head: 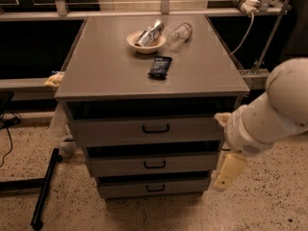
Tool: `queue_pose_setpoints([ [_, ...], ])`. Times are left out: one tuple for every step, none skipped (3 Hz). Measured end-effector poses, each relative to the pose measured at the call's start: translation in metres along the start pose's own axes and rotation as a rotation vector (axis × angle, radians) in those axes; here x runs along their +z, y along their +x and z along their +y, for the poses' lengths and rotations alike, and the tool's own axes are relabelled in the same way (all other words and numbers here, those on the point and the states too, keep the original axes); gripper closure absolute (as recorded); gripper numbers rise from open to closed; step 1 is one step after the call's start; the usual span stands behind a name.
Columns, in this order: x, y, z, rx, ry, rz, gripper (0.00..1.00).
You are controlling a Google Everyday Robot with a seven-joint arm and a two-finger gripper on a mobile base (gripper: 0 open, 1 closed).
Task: Open middle drawer
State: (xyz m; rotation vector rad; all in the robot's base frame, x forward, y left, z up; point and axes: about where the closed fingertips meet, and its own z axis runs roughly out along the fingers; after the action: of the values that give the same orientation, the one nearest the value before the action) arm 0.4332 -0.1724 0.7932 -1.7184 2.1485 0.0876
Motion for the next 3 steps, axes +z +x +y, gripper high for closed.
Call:
queue_pose_setpoints([
  [0.079, 0.009, 0.019, 0.015, -0.044, -0.010, 0.00],
  [0.079, 0.009, 0.019, 0.015, -0.044, -0.010, 0.00],
  [0.094, 0.017, 0.018, -0.019, -0.015, 0.006, 0.00],
])
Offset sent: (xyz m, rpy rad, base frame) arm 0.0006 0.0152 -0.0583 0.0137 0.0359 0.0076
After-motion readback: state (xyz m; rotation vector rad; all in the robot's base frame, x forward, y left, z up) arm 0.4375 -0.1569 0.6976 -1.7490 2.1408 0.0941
